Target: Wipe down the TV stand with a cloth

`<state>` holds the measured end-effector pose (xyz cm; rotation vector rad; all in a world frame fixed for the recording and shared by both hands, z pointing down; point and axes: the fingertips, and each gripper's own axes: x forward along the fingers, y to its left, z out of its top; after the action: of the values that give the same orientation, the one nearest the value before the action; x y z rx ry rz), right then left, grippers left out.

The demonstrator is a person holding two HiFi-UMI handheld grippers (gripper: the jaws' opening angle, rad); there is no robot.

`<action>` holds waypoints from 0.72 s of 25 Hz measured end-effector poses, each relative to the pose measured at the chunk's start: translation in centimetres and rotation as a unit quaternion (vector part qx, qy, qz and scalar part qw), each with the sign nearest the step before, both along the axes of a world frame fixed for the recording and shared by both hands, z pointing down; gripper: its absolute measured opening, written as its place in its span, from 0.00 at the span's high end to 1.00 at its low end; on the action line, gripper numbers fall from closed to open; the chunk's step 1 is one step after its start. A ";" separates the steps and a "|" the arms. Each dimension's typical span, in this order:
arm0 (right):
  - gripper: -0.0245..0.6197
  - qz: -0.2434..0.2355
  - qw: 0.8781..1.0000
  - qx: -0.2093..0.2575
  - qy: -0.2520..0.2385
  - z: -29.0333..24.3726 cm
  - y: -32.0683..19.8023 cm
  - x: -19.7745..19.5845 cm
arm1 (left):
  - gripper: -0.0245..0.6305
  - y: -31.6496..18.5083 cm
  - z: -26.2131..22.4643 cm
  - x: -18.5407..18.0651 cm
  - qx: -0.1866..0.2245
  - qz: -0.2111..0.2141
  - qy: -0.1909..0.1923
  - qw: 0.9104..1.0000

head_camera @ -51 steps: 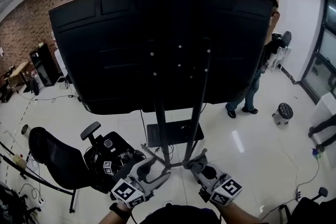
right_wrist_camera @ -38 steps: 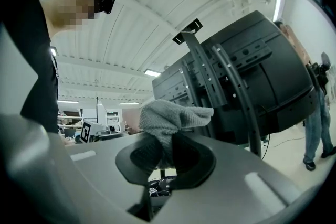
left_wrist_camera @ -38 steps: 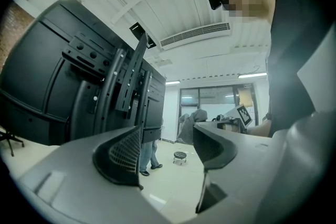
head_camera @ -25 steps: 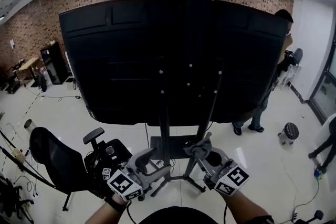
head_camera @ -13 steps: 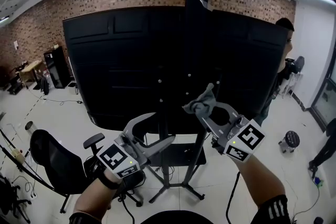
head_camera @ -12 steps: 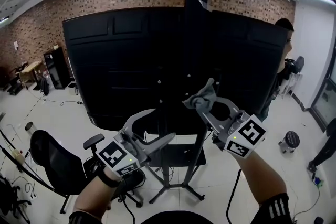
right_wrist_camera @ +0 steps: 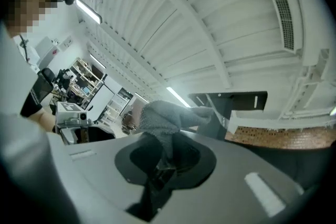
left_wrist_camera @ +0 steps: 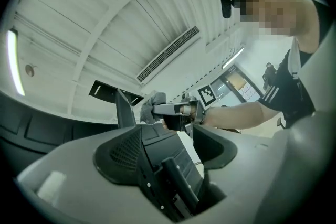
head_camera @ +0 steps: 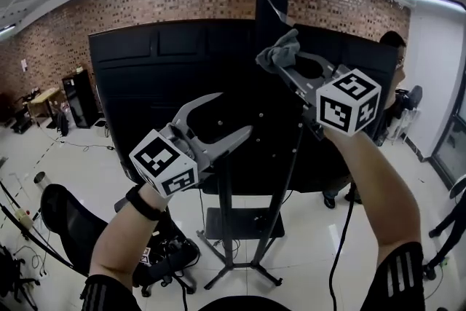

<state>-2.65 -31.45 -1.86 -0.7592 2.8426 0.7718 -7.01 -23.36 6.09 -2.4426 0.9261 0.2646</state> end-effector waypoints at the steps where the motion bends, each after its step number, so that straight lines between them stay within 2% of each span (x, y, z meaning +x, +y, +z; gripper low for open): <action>1: 0.91 0.010 1.000 0.001 0.008 -1.1 -0.8 -0.2 | 0.46 -0.3 -0.9 0.0 0.002 -0.001 0.000 1.000; 4: 0.91 0.035 0.999 -0.009 0.017 -4.2 -2.9 -0.7 | 0.46 -1.2 -3.2 0.1 0.007 -0.003 -0.006 1.000; 11: 0.90 0.119 0.991 0.032 0.045 -10.3 -7.2 -1.7 | 0.46 -3.8 -7.5 0.0 0.027 -0.021 -0.017 0.999; 18: 0.90 0.183 0.977 0.054 0.090 -12.1 -9.8 -3.0 | 0.46 -4.6 -8.8 0.5 0.030 -0.018 -0.010 0.999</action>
<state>-5.65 -41.24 -13.93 -1.2782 2.8185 1.0826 -6.46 -27.92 -2.75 -2.3670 0.9397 0.2512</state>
